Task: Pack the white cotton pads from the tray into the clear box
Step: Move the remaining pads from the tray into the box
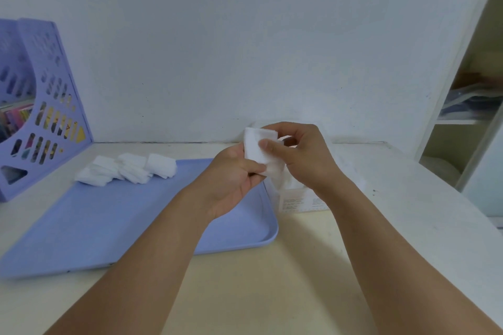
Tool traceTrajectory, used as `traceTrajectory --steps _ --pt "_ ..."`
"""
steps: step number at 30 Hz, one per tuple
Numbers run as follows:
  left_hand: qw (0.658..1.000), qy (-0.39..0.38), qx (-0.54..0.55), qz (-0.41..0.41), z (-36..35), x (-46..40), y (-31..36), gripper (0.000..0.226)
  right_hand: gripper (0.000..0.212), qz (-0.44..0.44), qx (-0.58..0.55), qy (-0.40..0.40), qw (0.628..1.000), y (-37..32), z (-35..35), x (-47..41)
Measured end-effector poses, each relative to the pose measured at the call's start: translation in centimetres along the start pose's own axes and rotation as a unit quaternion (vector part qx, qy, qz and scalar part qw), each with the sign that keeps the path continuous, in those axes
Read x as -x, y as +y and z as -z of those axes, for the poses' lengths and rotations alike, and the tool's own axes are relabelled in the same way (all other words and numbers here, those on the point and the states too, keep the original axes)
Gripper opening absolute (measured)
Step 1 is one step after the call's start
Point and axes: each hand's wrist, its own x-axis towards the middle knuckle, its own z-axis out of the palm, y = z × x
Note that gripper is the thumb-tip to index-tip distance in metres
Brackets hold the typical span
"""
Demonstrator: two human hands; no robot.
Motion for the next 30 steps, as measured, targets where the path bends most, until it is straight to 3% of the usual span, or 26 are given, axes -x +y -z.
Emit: traceTrajectory --steps 3,5,7,11,15,20,23,25,28,30 --pt "1.0 0.003 0.012 0.003 -0.1 0.0 0.0 0.044 0.009 0.013 -0.019 0.069 0.997 -0.2 -0.2 -0.1" --pt "1.0 0.006 0.006 0.002 -0.1 -0.1 0.0 0.041 0.008 -0.038 -0.119 0.112 0.986 -0.7 0.4 -0.2" --pt "1.0 0.015 0.004 -0.003 -0.1 -0.2 0.0 0.042 0.012 -0.091 -0.195 0.099 0.972 -1.0 1.2 -0.2" --pt "1.0 0.018 0.025 -0.006 -0.2 -0.1 0.2 0.044 0.014 -0.095 -0.139 0.029 0.985 -0.9 1.0 0.2" --pt "0.998 0.013 0.061 -0.012 -0.7 0.2 0.4 0.045 0.014 -0.067 -0.084 0.046 0.993 -0.4 0.1 0.2" --pt "0.982 0.009 0.189 0.017 -0.5 -0.1 0.4 0.041 0.013 -0.049 -0.026 0.065 0.996 0.0 -0.3 0.0" --pt "0.992 0.022 0.121 0.001 -0.5 -0.1 0.1 0.035 0.015 -0.036 -0.014 0.045 0.998 -0.2 -1.0 0.4" --pt "0.993 0.049 0.109 -0.01 -0.5 -0.2 -0.2 0.029 0.016 -0.057 -0.069 0.031 0.995 -0.8 -1.1 0.5" --pt "0.971 0.089 0.222 0.01 -0.3 -0.3 -0.1 0.031 0.02 -0.137 -0.124 0.076 0.98 -1.0 0.1 0.1" --pt "0.952 0.105 0.285 0.029 -0.2 -0.2 0.3 0.031 0.026 -0.188 -0.132 0.045 0.972 -0.8 0.8 -0.2"
